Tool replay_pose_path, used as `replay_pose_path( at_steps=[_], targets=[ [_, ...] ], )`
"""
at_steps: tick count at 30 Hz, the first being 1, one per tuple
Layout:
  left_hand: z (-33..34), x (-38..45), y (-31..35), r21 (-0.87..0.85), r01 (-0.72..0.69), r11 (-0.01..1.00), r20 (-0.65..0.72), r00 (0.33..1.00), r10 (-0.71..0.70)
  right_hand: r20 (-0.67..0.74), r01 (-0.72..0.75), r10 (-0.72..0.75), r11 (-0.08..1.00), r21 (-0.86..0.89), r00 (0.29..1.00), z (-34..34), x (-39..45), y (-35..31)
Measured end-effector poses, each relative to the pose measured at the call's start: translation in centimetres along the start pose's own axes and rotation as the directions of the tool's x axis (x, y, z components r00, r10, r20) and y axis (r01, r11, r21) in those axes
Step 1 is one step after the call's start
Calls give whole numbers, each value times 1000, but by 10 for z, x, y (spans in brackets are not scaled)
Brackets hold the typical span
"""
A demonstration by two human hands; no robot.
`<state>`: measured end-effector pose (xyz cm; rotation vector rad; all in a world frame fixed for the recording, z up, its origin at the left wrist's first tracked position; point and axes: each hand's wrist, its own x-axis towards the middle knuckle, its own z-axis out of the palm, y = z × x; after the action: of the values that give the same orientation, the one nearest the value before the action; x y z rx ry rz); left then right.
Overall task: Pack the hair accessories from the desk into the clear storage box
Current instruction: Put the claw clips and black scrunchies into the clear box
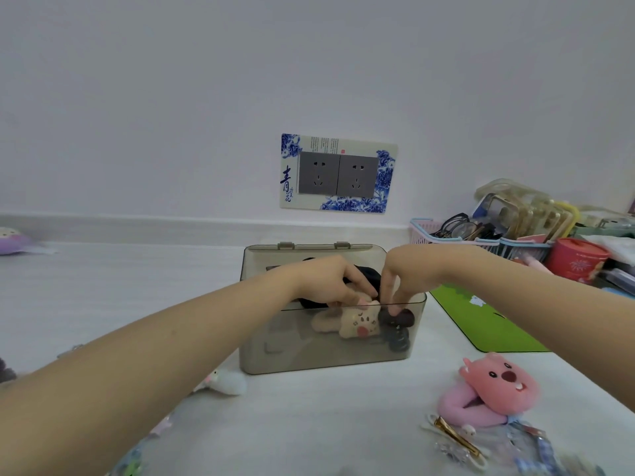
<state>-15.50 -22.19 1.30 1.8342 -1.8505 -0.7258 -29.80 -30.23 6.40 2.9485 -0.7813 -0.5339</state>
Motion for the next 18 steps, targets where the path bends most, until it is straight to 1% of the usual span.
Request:
replay_pose_path(
  at_steps=[3, 5, 9, 12, 15, 18],
  targets=[
    [-6, -9, 10, -3, 23, 1000, -23, 999, -23, -139, 29, -15, 995, 98, 990, -4, -9, 2],
    [-12, -20, 18, 41, 40, 998, -61, 997, -38, -239, 62, -18, 982, 180, 971, -6, -15, 1],
    [-26, -54, 31, 114, 46, 992, -207, 978, -21, -426, 150, -25, 954, 260, 904, -4, -30, -15],
    [-33, -96, 33, 176, 64, 982, -331, 944, -2, -543, 287, -80, 907, 309, 836, 1, -45, -44],
    [-35, -141, 31, 216, 105, 971, -400, 916, -10, -590, 387, -127, 859, 337, 797, 7, -56, -78],
    [-27, -182, 22, 218, 183, 959, -427, 901, -76, -580, 458, -201, 823, 337, 789, 13, -57, -109]
  ],
)
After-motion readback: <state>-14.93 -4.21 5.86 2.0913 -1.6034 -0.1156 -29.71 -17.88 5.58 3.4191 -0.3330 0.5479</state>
